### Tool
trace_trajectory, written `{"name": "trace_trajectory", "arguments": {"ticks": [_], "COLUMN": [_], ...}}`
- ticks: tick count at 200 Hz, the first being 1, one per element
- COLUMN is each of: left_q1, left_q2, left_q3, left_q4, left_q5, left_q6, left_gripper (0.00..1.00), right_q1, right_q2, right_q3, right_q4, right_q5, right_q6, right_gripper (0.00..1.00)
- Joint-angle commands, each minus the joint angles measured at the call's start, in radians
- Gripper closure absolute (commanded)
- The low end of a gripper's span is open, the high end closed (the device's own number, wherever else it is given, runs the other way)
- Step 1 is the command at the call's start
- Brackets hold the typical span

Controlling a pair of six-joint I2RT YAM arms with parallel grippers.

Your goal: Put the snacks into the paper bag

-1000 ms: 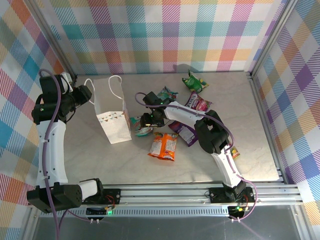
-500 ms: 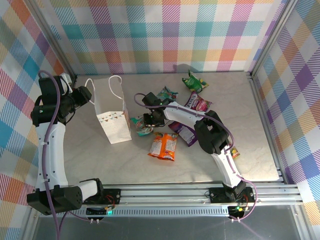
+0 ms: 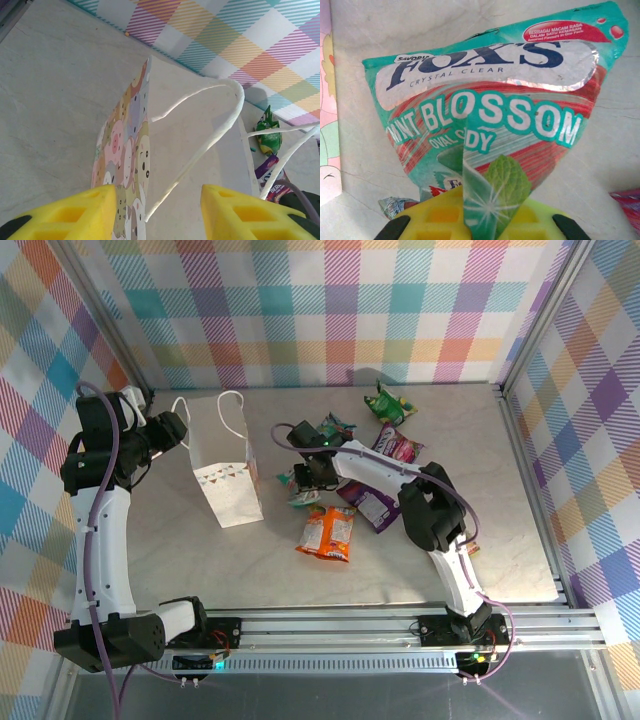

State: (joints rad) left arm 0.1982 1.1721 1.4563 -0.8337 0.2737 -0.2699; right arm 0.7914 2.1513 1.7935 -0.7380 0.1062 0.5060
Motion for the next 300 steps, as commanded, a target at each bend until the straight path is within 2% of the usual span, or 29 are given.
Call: {"name": "trace_trajectory", "arguments": {"ticks": [1,24,100,136,214,251,300], "left_q1": [0.015,0.014,0.015,0.015,0.015,0.015,0.015], "left_q2": [-0.003,0.01,0.015,0.009,-0.006,0.001,-0.005], "left_q3": [-0.027,-0.029,-0.055,-0.086,-0.111,-0.102,-0.119], "left_q4": [0.014,0.021,0.027,0.048,0.018,0.011,0.029], "left_q5": [0.03,0.05,0.009,0.081,0.062,0.066,0.085], "left_q6": [-0.019,-0.031,-0.038,-0.077,-0.083,-0.08,-0.093], "left_gripper": [0.52,0.54,0.69,0.77,0.8,0.8,0.8], "right_q1": [-0.003,-0.004,-0.001,0.004,0.009,0.017,0.036], "right_q2": [-0.083,-0.126,-0.283,-0.349,-0.478,-0.504,-0.52], "right_q3": [-0.001,0.006,0.007,0.033,0.068,0.128,0.191], "right_q4": [-0.033,-0.044,-0.056,-0.068,-0.037,-0.039,-0.018], "right_q5": [0.045,0.063,0.122,0.206,0.201,0.228,0.188], "right_q6": [-0.029,-0.032,-0.076,-0.135,-0.161,-0.185,-0.196], "right_gripper": [0.87,0.87,0.9,0.9,0.9,0.9,0.9]}}
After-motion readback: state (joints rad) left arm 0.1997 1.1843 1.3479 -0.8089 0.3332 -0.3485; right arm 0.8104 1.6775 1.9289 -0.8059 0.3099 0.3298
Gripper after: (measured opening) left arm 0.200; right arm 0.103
